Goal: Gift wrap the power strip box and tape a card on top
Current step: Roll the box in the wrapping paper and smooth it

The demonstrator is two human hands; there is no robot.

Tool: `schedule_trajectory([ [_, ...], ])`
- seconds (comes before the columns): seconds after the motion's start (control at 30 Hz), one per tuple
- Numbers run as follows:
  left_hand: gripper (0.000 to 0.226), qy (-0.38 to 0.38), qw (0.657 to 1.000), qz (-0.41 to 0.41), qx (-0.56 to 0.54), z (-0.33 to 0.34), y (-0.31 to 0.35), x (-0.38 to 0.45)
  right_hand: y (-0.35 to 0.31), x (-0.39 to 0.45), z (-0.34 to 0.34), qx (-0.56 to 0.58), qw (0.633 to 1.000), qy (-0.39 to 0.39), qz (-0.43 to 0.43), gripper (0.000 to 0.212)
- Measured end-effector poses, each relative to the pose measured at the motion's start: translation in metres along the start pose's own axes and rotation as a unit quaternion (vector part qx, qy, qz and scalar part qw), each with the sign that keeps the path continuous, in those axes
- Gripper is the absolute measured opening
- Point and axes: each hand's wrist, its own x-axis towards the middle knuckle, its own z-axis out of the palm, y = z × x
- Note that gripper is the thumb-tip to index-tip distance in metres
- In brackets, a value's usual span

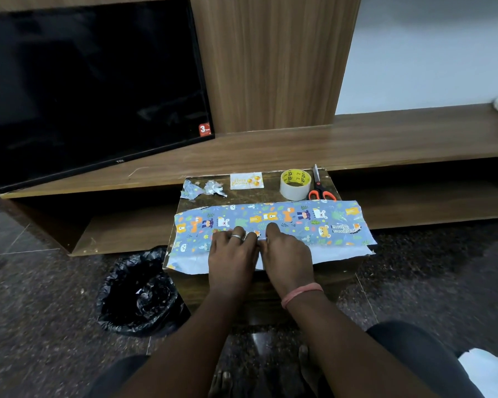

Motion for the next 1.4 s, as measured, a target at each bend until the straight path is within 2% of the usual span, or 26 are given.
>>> schedule_trajectory([
  [0.07,0.014,-0.003,1.0,0.003,-0.003,0.002,0.0,0.0,0.002,0.005,-0.01,-0.004,1.0,-0.021,-0.003,0.013],
  [0.23,0.016,0.002,1.0,0.001,0.003,0.003,0.0,0.0,0.017,0.021,-0.023,0.045,0.999,-0.028,-0.005,0.019],
  [0.4,0.016,0.005,1.0,-0.013,0.014,0.006,0.002,-0.002,0.022,0.032,-0.016,0.17,0.979,-0.068,0.087,0.035],
  [0.6,0.019,-0.009,1.0,-0.024,0.009,-0.001,0.006,0.001,0.033,0.034,-0.025,0.254,0.946,-0.125,0.158,0.029],
  [0.7,0.021,-0.02,0.999,-0.031,0.0,-0.003,0.005,-0.001,0.035,0.029,-0.031,0.201,0.96,-0.153,0.123,0.037],
  [0.8,0.014,-0.033,0.999,-0.033,-0.004,-0.004,0.003,-0.002,0.026,0.022,-0.024,0.073,0.987,-0.131,0.06,0.051],
  [0.9,0.006,-0.04,0.999,-0.032,-0.009,-0.003,0.001,-0.002,0.016,0.014,-0.013,0.001,0.992,-0.119,0.047,0.06],
  [1.07,0.014,-0.04,0.999,-0.023,-0.006,-0.002,0.002,-0.002,0.014,0.01,-0.008,0.017,0.995,-0.08,0.051,0.04],
  [1.27,0.019,-0.024,0.999,-0.025,0.009,0.001,0.002,-0.002,0.02,0.015,-0.016,0.099,0.988,-0.091,0.079,0.019],
  [1.4,0.019,-0.016,1.0,-0.021,0.015,0.001,0.002,0.0,0.025,0.021,-0.016,0.187,0.966,-0.094,0.153,0.025],
])
